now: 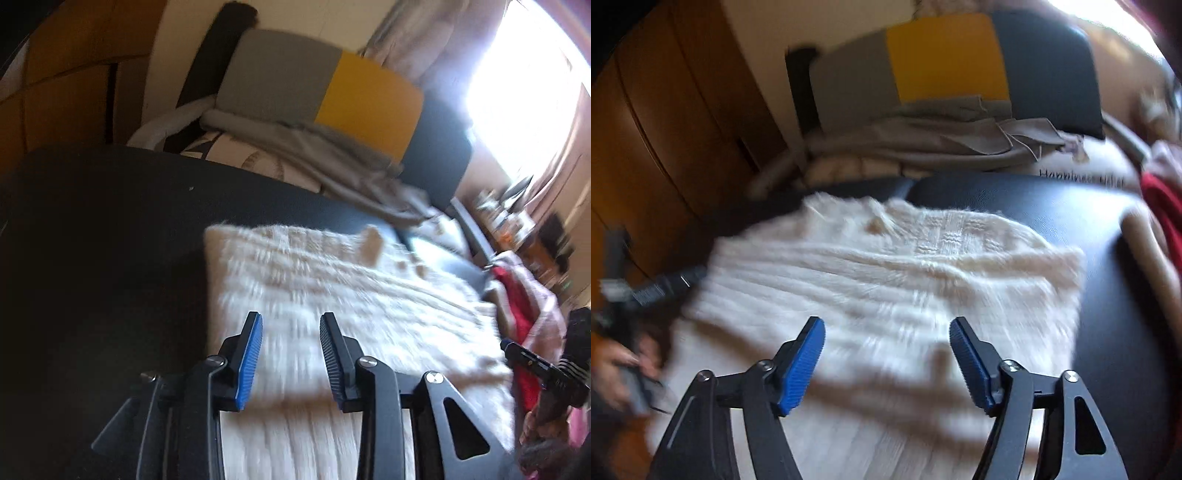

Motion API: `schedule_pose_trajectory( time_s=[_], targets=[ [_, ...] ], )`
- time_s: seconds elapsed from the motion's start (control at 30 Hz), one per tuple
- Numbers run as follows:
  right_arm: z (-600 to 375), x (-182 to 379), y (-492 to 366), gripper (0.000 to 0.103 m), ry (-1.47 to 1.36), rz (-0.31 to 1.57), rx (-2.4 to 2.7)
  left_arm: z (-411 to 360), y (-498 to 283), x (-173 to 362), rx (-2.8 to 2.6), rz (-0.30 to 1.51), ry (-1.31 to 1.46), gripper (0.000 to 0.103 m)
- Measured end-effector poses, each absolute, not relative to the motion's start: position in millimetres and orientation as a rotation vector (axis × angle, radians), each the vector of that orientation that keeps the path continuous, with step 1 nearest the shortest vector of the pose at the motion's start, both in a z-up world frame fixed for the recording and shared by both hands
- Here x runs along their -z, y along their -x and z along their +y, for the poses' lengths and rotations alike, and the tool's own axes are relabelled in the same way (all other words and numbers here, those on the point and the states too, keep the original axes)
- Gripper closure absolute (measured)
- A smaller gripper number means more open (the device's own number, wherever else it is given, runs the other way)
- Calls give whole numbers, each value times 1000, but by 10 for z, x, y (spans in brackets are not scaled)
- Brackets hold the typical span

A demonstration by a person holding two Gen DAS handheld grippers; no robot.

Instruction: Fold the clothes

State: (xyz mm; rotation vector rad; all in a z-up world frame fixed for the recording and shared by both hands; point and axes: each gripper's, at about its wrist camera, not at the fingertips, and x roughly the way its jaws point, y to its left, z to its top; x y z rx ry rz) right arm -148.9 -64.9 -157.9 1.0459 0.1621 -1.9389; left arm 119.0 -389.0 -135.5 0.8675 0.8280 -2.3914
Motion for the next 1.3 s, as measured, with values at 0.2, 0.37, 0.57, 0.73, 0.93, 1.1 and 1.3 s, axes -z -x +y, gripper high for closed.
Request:
schedule_pose_trajectory(
  time_s=[0.2,0.37,0.57,0.73,0.93,1.1,1.3],
  targets=[
    [509,1302,1237,23,-1156,-173,1827,-3537,-2183,1515,2378,919,-881,70],
    [1335,1673,776,23,-1305,-351,1744,-3187,-2778,1719,2365,979,-944,69],
    [1564,1998,319,23,-1334,-462,1591,-2804,-3101,1879,2385,1015,-1025,64],
    [1366,2080,239,20,-1308,-479,1479,-2563,-3141,1907,2431,928,-1096,62],
    [1229,2091,223,15,-1241,-486,1462,-2366,-3111,1993,2410,945,-1198,61],
    [1136,2043,57,9,-1153,-372,1489,-2275,-3029,2250,2325,1068,-1341,70],
    [1172,2021,84,50,-1254,-225,1541,-2235,-3012,2177,2349,1029,-1355,88]
  ],
)
